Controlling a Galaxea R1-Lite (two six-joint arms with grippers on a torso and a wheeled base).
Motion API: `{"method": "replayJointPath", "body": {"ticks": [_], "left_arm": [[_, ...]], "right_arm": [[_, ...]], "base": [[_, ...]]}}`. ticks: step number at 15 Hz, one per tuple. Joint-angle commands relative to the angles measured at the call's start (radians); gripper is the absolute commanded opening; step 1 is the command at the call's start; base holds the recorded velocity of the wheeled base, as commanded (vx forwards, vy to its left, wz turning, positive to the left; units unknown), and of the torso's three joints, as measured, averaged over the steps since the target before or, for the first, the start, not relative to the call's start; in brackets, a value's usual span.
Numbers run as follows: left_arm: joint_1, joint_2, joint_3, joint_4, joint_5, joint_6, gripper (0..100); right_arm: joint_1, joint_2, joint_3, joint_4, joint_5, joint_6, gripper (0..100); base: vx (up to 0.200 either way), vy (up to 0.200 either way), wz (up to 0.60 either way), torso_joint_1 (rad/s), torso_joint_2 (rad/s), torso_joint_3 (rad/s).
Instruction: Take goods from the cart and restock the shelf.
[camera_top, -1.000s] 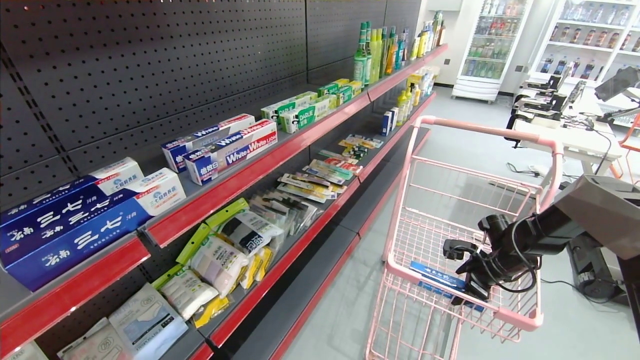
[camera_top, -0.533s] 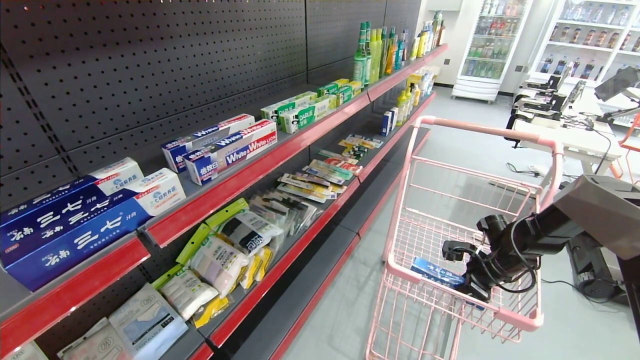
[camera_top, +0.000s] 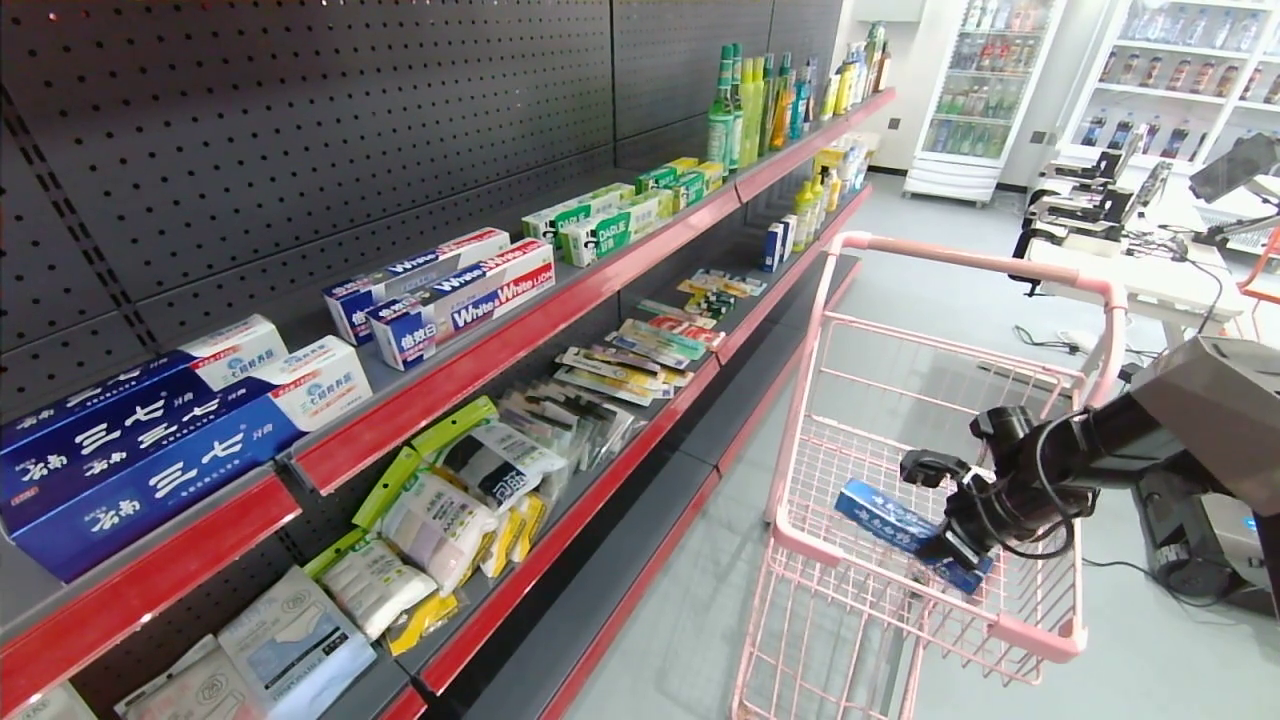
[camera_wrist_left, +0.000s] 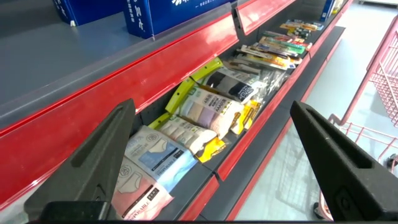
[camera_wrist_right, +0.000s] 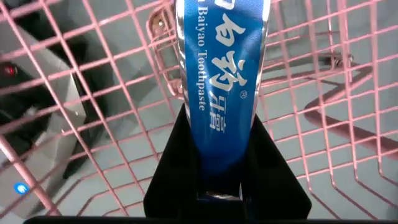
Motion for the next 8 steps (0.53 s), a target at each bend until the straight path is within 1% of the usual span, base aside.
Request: {"method": "replayJointPath", "body": {"ticks": [1,2,3,6,7,8], "left_arm": [[0.000,0.001,0.000,0.000,0.000,0.000,100],[0.000,0.001,0.000,0.000,0.000,0.000,100],[0.000,0.001,0.000,0.000,0.000,0.000,100],[0.000,0.001,0.000,0.000,0.000,0.000,100],[0.000,0.001,0.000,0.000,0.000,0.000,100],[0.000,0.001,0.000,0.000,0.000,0.000,100]], "right_arm": [[0.004,-0.050,-0.048,0.000,-0.001,0.081,0],[0.031,-0.085,-0.062,-0.002,-0.001,0.215,0],[0.050,-0.121,-0.059,-0.005,-0.002,0.304,0],[0.094,-0.253,-0.038,-0.031,-0.005,0.448,0],[0.116,-0.312,-0.018,-0.048,-0.027,0.515,0],[0.139,-0.381,0.014,-0.065,-0.083,0.583,0]], "base": [[0.000,0.000,0.00,0.000,0.00,0.000],[0.000,0.000,0.00,0.000,0.00,0.000],[0.000,0.000,0.00,0.000,0.00,0.000],[0.000,0.000,0.00,0.000,0.00,0.000],[0.000,0.000,0.00,0.000,0.00,0.000],[0.000,0.000,0.00,0.000,0.00,0.000]]}}
